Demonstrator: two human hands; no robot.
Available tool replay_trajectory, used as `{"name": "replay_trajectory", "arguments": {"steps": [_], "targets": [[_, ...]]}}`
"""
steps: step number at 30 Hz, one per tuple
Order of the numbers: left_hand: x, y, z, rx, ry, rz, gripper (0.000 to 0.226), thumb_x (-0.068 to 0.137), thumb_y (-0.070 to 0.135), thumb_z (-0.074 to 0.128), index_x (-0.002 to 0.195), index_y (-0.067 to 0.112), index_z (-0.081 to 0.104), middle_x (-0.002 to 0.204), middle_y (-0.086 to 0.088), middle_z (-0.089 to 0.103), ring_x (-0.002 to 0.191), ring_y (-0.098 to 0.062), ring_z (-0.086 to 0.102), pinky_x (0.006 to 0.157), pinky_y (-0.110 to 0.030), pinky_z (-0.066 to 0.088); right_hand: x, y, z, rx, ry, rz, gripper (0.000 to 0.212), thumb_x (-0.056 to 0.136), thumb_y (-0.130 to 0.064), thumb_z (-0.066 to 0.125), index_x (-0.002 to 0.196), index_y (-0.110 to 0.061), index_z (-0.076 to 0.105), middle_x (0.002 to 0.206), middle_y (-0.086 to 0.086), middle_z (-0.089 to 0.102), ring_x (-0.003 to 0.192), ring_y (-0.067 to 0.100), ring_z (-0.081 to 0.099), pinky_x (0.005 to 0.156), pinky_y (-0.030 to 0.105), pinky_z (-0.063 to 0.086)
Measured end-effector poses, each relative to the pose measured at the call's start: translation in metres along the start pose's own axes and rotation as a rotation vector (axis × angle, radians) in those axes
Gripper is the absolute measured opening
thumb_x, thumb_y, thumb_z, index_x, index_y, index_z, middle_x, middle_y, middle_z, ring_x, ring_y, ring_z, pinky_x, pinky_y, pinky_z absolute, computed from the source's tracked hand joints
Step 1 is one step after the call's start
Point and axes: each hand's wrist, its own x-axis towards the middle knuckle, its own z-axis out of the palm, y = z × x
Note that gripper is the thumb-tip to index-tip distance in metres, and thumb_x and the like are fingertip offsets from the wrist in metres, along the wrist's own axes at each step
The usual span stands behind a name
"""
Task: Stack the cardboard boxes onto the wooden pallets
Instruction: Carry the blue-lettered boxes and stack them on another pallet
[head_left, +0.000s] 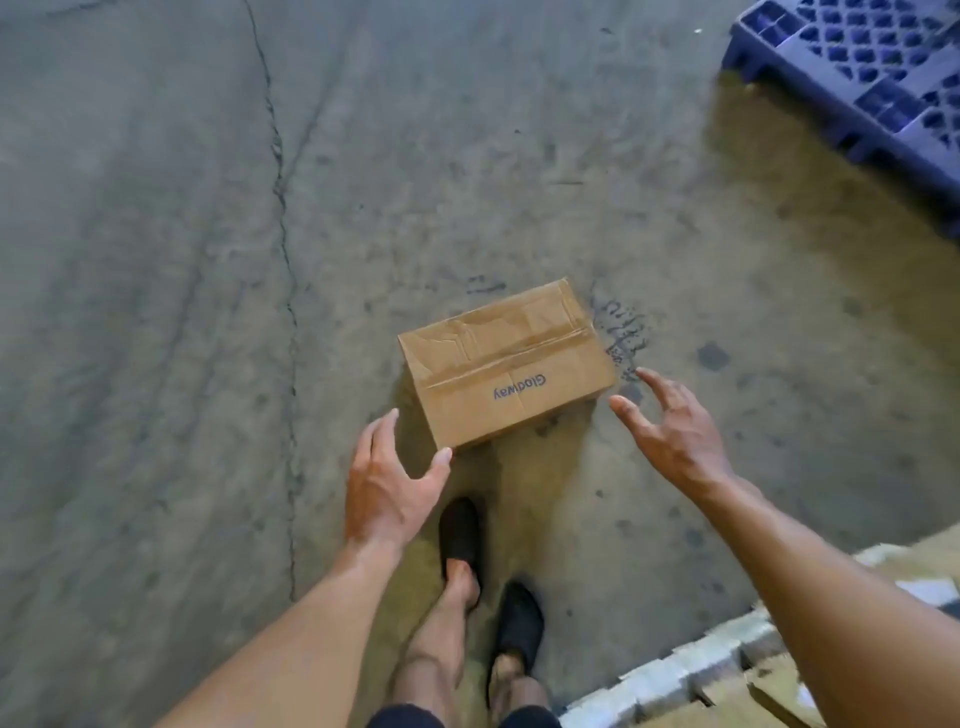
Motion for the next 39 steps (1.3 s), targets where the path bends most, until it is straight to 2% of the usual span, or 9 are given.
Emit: {"name": "replay_trajectory", "arguments": {"steps": [3, 6, 10, 17, 21, 28, 31, 36, 39], "targets": [[0.027, -0.026, 0.064, -0.013, -0.027, -0.050, 0.077, 0.077, 0.041, 0.084, 0.137, 0.001, 0.056, 0.133, -0.018, 0.060, 0.122, -0.033, 0.058, 0.102, -0.038, 0.046, 0.064, 0.023, 0.028, -0.046, -0.045, 0.040, 0.072, 0.094, -0.059, 0.056, 0.155, -0.026, 0.037, 0.155, 0.006, 0.042, 0.144, 0.023, 0.037, 0.117, 0.040, 0.030], [0.053, -0.053, 0.125, -0.055, -0.014, -0.119, 0.089, 0.073, 0.064, 0.065, 0.134, 0.000, 0.057, 0.129, -0.018, 0.062, 0.120, -0.033, 0.059, 0.102, -0.037, 0.045, 0.122, 0.051, 0.069, -0.070, -0.057, 0.055, 0.072, 0.094, -0.059, 0.057, 0.155, -0.026, 0.037, 0.155, 0.007, 0.042, 0.143, 0.024, 0.036, 0.116, 0.040, 0.030], [0.078, -0.088, 0.202, -0.095, -0.031, -0.290, 0.103, 0.065, 0.074, 0.056, 0.142, 0.006, 0.051, 0.138, -0.012, 0.056, 0.129, -0.028, 0.052, 0.107, -0.037, 0.041, 0.190, 0.096, 0.125, -0.126, -0.080, 0.068, 0.072, 0.092, -0.060, 0.058, 0.153, -0.026, 0.040, 0.154, 0.005, 0.043, 0.141, 0.024, 0.040, 0.112, 0.040, 0.033], [0.120, -0.140, 0.317, -0.132, 0.002, -0.410, 0.107, 0.066, 0.062, 0.072, 0.149, 0.003, 0.040, 0.148, -0.017, 0.043, 0.136, -0.027, 0.041, 0.109, -0.027, 0.031, 0.306, 0.167, 0.198, -0.113, -0.041, 0.124, 0.084, 0.088, -0.062, 0.063, 0.156, -0.022, 0.033, 0.156, 0.009, 0.038, 0.142, 0.027, 0.037, 0.114, 0.041, 0.032], [0.148, -0.165, 0.361, -0.129, 0.099, -0.442, 0.116, 0.064, 0.066, 0.075, 0.149, -0.002, 0.035, 0.143, -0.024, 0.040, 0.134, -0.032, 0.041, 0.114, -0.033, 0.034, 0.352, 0.198, 0.224, -0.078, -0.035, 0.114, 0.095, 0.081, -0.065, 0.070, 0.156, -0.020, 0.032, 0.156, 0.009, 0.039, 0.142, 0.027, 0.038, 0.118, 0.042, 0.032], [0.158, -0.186, 0.380, -0.126, 0.143, -0.596, 0.136, 0.050, 0.078, 0.081, 0.152, 0.004, 0.028, 0.151, -0.020, 0.033, 0.140, -0.035, 0.035, 0.116, -0.045, 0.034, 0.388, 0.226, 0.234, 0.037, -0.093, 0.132, 0.132, 0.050, -0.076, 0.082, 0.158, -0.028, 0.023, 0.154, 0.002, 0.042, 0.140, 0.020, 0.042, 0.119, 0.038, 0.033], [0.157, -0.190, 0.381, -0.269, 0.096, -0.622, 0.122, 0.050, 0.080, 0.081, 0.139, 0.008, 0.040, 0.136, -0.011, 0.053, 0.124, -0.028, 0.054, 0.101, -0.037, 0.047, 0.397, 0.233, 0.233, 0.058, -0.164, 0.121, 0.122, 0.043, -0.086, 0.078, 0.147, -0.036, 0.040, 0.141, -0.002, 0.057, 0.128, 0.018, 0.055, 0.113, 0.040, 0.043], [0.160, -0.179, 0.362, -0.304, 0.078, -0.548, 0.089, 0.062, 0.053, 0.091, 0.129, 0.013, 0.048, 0.122, 0.000, 0.062, 0.108, -0.018, 0.061, 0.077, -0.013, 0.047, 0.387, 0.228, 0.229, 0.115, -0.156, 0.108, 0.104, 0.064, -0.071, 0.079, 0.151, -0.039, 0.033, 0.146, 0.000, 0.052, 0.130, 0.022, 0.050, 0.113, 0.039, 0.039], [0.170, -0.157, 0.330, -0.272, 0.091, -0.496, 0.082, 0.064, 0.049, 0.086, 0.129, 0.013, 0.052, 0.117, 0.003, 0.060, 0.102, -0.013, 0.057, 0.078, -0.016, 0.045, 0.370, 0.208, 0.214, 0.257, -0.113, 0.133, 0.102, 0.059, -0.074, 0.080, 0.147, -0.042, 0.040, 0.137, -0.003, 0.058, 0.119, 0.020, 0.057, 0.104, 0.041, 0.047]]}}
